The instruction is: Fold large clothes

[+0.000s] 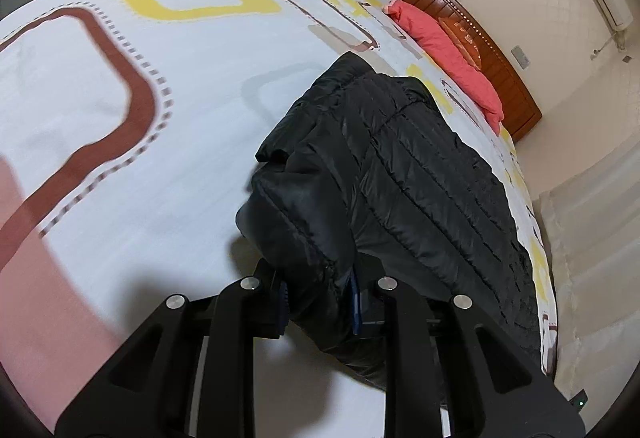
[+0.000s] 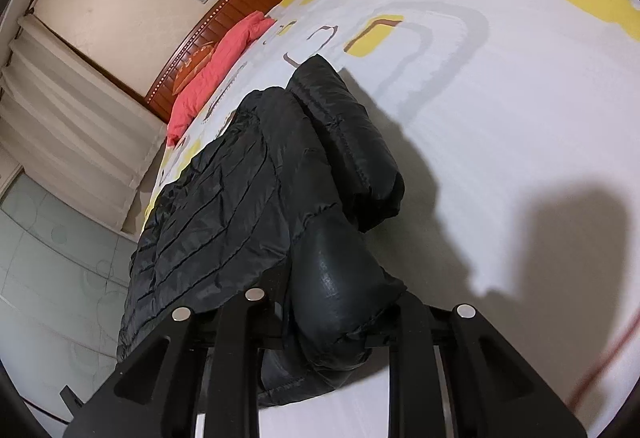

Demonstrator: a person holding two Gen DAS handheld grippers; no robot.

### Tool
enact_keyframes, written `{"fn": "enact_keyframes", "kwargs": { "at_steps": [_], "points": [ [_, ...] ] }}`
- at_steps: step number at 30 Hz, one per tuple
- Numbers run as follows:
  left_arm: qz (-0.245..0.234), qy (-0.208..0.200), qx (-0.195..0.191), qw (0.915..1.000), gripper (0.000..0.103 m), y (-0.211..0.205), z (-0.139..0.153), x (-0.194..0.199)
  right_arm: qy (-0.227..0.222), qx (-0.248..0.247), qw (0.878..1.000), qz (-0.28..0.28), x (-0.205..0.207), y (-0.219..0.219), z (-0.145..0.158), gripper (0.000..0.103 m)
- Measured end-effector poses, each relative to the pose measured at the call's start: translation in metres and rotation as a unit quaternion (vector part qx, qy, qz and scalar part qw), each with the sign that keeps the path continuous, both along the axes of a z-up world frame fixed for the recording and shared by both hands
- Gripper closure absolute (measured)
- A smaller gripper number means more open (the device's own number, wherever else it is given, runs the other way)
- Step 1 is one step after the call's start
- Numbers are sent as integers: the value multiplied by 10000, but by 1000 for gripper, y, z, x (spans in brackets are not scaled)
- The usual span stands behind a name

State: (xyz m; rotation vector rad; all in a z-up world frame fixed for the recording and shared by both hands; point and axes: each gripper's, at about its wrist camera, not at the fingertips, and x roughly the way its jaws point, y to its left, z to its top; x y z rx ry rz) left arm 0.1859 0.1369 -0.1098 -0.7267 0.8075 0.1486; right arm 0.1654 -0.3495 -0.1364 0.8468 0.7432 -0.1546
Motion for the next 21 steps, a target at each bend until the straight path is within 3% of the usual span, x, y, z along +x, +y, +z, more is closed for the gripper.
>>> {"fn": "enact_keyframes", "kwargs": {
  "at_steps": [10,17,20,21],
  "points": [
    [-53,67,-193,9998,82,20,0,-87,52,83,9998,164,-72,10,3,81],
    [-96,23,-244,9997,82,24,-1,-118,83,172,9995,234,-102,12,-2,81],
    [-3,3,-413,9991,73,28,-3,-123,50,364,9991,206,-99,8,-3,76],
    [75,-1,-496,9987,63,31,-2,-125,34,418,9990,162,-98,6,-2,73]
  ]
}}
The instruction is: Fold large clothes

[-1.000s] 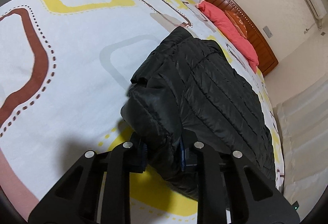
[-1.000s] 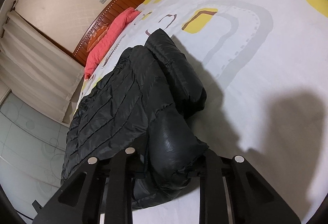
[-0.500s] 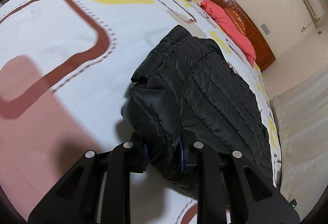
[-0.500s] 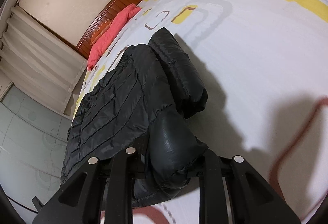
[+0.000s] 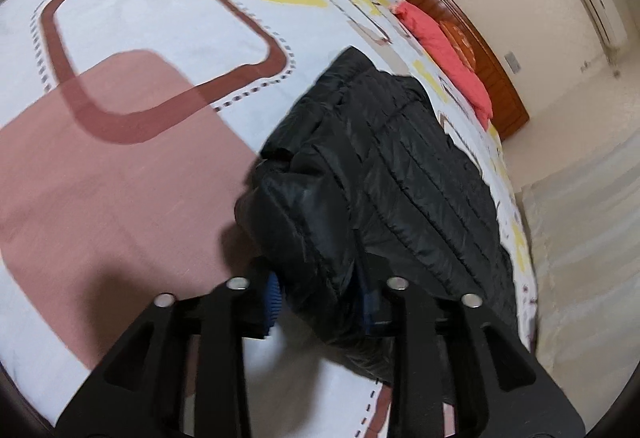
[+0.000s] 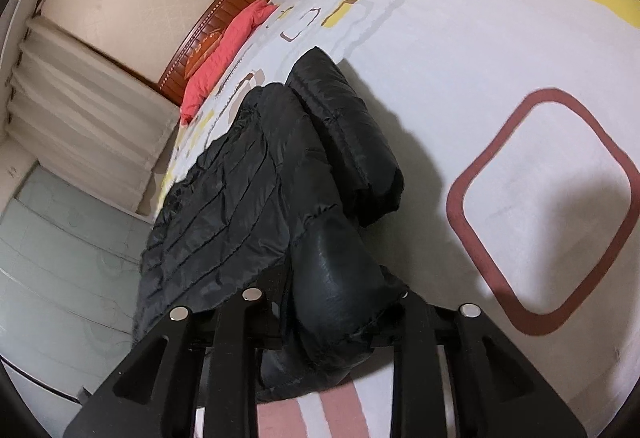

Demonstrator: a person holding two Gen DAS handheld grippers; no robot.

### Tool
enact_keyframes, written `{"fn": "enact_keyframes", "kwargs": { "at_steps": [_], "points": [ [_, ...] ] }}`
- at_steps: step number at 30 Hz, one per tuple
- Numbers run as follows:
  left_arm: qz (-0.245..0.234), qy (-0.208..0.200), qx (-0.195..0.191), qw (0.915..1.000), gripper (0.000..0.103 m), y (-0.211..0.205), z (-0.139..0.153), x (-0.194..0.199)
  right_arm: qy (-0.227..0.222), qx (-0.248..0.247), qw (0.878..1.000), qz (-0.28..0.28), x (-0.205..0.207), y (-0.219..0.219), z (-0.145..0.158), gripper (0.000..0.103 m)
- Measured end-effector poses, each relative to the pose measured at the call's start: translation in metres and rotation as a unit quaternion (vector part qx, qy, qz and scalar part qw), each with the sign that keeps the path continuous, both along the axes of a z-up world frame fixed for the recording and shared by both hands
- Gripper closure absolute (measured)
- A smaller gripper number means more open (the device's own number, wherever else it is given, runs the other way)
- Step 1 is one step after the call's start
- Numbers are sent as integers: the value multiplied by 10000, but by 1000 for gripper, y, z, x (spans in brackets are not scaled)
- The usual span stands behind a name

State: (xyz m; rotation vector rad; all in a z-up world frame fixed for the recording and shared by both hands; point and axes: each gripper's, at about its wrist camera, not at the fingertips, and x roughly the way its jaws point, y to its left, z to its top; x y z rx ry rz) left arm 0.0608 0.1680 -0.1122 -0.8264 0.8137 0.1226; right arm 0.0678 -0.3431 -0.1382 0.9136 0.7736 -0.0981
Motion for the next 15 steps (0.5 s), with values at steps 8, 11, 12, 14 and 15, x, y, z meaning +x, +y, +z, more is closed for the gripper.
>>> {"fn": "enact_keyframes", "kwargs": {
  "at_steps": [8,11,12,14,15],
  "points": [
    [316,-64,116,9994,56,18,-3,-7,19,-32,9991,-428,-9,-15,-5,64],
    [222,-26,-28,9997,72,22,-13,-1,51,-4,9996,-295,-2,-14,-11,71],
    [204,-15,-36,9998,73,22,-16,0,49,-12,9996,-277,-3,-15,-13,71],
    [139,-19,79,9999,73,20,-16,1,48,-25,9997,-247,-1,-15,-14,71],
    [91,-25,133,9999,73,21,-16,1,42,-24,9997,-220,-2,-15,-13,71]
  ]
}}
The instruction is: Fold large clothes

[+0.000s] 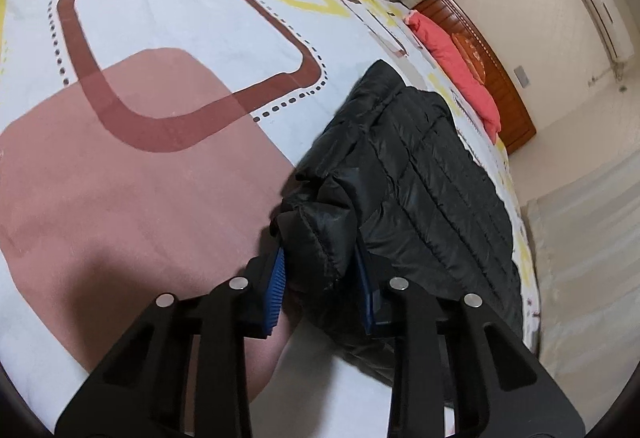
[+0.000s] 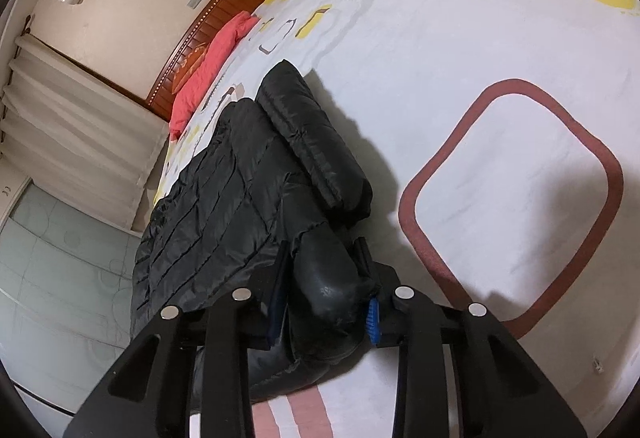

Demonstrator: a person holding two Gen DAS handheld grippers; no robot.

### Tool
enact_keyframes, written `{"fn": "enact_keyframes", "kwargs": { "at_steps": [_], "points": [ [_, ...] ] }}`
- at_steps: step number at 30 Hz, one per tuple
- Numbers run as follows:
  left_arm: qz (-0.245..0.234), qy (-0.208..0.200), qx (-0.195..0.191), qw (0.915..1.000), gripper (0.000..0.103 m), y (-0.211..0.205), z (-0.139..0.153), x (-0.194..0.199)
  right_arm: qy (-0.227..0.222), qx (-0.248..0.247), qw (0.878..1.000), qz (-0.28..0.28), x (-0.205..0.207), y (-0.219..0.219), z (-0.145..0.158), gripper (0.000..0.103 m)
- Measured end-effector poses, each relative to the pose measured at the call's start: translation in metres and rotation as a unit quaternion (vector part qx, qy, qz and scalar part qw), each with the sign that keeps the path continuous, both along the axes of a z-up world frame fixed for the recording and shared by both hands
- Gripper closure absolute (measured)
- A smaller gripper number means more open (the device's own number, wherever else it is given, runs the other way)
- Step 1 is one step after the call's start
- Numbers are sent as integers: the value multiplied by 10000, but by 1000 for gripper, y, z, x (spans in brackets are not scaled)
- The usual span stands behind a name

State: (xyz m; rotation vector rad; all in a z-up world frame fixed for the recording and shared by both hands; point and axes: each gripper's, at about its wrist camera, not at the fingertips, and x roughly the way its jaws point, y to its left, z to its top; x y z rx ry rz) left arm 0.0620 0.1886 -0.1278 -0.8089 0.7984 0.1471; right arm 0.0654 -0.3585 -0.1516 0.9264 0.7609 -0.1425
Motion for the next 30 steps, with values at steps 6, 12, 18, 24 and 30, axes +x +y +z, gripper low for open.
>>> {"fn": "enact_keyframes", "kwargs": {
  "at_steps": [6,12,18,24,30],
  "points": [
    [125,85,237,9996,40,16,10,-17,-64,44,9999,-128,-19,-14,11,60],
    [362,362,1068,9930,40,33,25,-34,258,-504,9968,-566,-39,-42,20,56],
    [426,834,2252,9698,44,33,36,-23,661,-1276,9890,-336,-26,-38,31,57],
    [127,274,3333,9423,43,-21,75,-7,505,-2218,9737,127,-4,6,63,57],
    [-677,-124,3257,9430,43,-87,82,22,129,-2374,9668,935,28,66,77,57]
  ]
}}
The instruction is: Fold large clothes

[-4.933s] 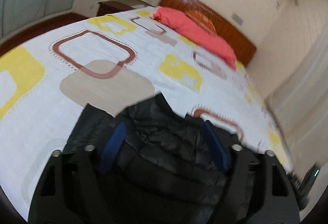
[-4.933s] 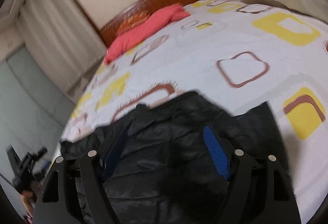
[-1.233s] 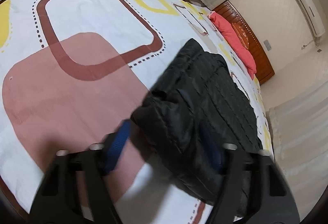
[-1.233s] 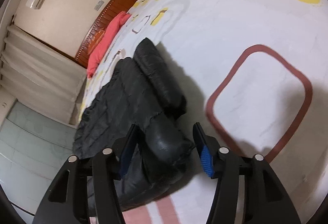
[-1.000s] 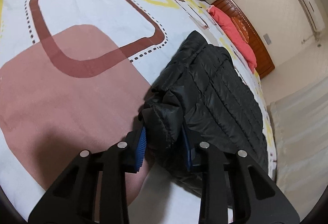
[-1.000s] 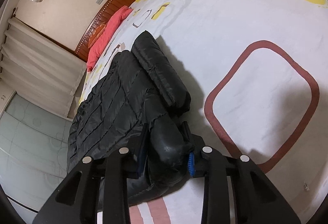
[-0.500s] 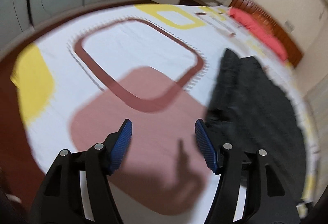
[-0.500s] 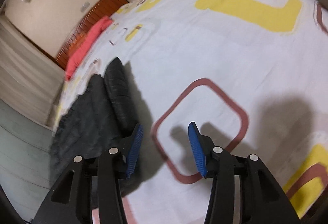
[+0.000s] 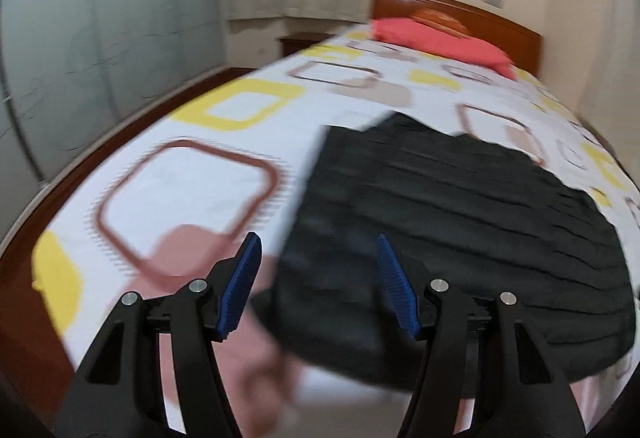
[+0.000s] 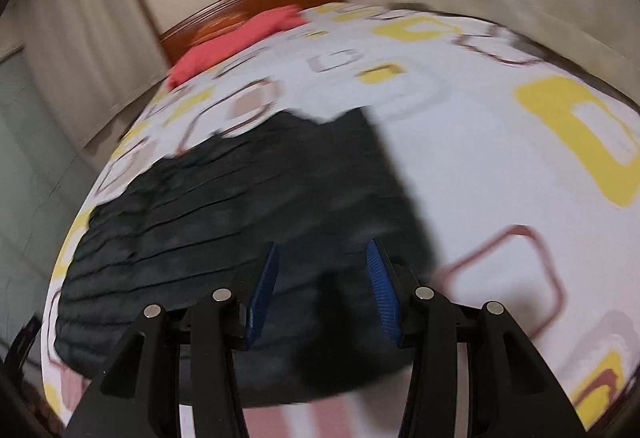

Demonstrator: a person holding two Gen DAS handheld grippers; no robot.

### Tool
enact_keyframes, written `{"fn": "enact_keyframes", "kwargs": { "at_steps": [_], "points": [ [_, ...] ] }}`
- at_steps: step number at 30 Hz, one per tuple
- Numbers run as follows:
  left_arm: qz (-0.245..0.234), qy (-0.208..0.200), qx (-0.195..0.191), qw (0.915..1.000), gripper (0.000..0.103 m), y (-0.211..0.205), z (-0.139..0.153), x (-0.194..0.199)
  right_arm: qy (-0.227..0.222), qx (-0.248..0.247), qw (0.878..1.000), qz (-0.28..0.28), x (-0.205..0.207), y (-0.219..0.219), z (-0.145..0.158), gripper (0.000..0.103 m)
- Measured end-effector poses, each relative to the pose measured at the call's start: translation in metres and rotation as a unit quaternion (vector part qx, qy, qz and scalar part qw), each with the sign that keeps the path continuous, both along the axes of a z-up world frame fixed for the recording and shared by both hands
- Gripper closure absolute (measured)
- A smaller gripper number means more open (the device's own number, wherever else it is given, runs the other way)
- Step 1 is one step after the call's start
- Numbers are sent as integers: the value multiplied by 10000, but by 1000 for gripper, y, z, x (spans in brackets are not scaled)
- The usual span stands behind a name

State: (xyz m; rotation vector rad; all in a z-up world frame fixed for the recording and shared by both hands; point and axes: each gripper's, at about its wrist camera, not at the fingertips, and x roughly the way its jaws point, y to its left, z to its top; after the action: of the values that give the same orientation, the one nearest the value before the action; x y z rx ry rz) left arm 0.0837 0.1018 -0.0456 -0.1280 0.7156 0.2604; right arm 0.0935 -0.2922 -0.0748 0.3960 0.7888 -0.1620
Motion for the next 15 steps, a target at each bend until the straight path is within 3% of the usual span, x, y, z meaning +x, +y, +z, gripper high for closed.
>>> {"fn": "enact_keyframes", "kwargs": {
  "at_steps": [4,10,13,15],
  "points": [
    [-501,236,348,9979,43,-50,-11,37,94,-296,9976,622,31,50,-1,57],
    [-564,176,756,9954,43,-88,-19,73,96,-749,9897,1219,75,117,5,57],
    [-560,524,1094,9910,43,-100,-40,92,323,-1065,9852,1300,90,137,-10,57],
    [-591,780,1041,9897,44,-100,-61,102,683,-1183,9799,1454,102,144,-37,57]
  ]
}}
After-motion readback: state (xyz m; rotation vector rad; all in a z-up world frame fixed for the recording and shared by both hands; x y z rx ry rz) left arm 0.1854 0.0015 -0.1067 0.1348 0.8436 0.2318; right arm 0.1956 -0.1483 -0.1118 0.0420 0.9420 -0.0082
